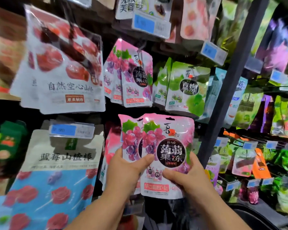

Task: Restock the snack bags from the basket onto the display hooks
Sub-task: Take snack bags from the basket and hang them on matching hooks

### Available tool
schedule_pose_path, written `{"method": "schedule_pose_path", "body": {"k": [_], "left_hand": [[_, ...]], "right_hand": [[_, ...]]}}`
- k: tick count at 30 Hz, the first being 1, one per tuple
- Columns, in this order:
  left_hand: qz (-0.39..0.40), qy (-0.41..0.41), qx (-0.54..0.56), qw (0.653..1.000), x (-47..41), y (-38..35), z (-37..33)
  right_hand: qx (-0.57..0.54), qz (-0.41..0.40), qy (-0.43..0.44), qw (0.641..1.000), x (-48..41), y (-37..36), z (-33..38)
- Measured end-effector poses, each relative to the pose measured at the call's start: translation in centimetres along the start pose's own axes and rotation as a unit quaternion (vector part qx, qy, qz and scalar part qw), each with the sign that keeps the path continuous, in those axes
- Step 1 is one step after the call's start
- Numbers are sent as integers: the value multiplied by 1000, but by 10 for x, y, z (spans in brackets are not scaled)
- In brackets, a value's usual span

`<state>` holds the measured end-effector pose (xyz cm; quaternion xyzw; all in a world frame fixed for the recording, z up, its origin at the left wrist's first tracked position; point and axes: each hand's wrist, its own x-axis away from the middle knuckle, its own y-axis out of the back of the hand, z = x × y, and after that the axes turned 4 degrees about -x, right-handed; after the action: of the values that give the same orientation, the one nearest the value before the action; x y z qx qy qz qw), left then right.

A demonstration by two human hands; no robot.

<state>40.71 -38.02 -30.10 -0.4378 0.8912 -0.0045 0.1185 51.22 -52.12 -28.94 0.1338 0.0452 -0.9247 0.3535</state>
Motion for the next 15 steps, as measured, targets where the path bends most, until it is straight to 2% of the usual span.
{"method": "schedule_pose_path", "body": {"k": [6,15], "left_hand": [[-40,-76,-30,996,-21,31,-35],[-143,-106,-96,979,-49,88,-84]], "right_hand": [[-4,21,68,997,-33,-27,35],[-60,42,116,991,-99,-55,89]]}}
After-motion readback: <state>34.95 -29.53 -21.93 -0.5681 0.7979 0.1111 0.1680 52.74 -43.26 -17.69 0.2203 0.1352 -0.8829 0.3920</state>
